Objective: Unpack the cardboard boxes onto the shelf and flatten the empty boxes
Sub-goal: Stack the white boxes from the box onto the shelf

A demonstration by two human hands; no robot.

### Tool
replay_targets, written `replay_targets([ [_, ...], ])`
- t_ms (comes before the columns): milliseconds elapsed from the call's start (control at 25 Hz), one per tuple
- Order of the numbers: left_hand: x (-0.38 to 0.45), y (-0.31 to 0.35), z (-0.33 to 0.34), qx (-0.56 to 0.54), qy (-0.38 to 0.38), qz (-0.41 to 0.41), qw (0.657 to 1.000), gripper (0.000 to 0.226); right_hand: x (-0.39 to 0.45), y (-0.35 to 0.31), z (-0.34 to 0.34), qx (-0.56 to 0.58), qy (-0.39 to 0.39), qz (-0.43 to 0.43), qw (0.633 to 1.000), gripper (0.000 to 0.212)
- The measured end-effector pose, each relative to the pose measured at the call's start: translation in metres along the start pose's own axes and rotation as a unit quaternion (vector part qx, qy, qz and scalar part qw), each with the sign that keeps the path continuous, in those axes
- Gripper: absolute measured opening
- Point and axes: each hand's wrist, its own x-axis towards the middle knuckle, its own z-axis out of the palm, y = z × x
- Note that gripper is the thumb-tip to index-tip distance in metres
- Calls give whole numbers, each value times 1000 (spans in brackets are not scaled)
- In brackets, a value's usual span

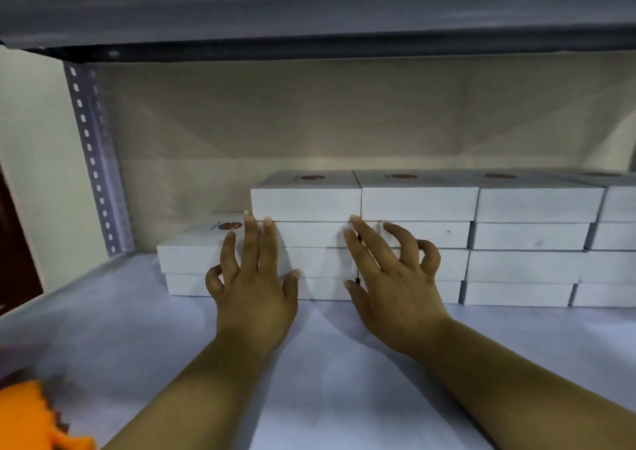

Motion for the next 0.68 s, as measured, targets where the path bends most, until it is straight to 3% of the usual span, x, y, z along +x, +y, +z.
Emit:
replay_targets([
  [240, -3, 1, 5, -40, 70, -8, 997, 75, -4, -5, -15, 134, 19, -3, 991, 39],
  [560, -20, 3, -19, -23, 209, 38, 977, 34, 1, -13, -40, 276, 22, -10, 961, 18],
  [680, -37, 16, -32, -49, 208, -4, 977, 26, 2, -18, -56, 284, -71, -9, 956, 21],
])
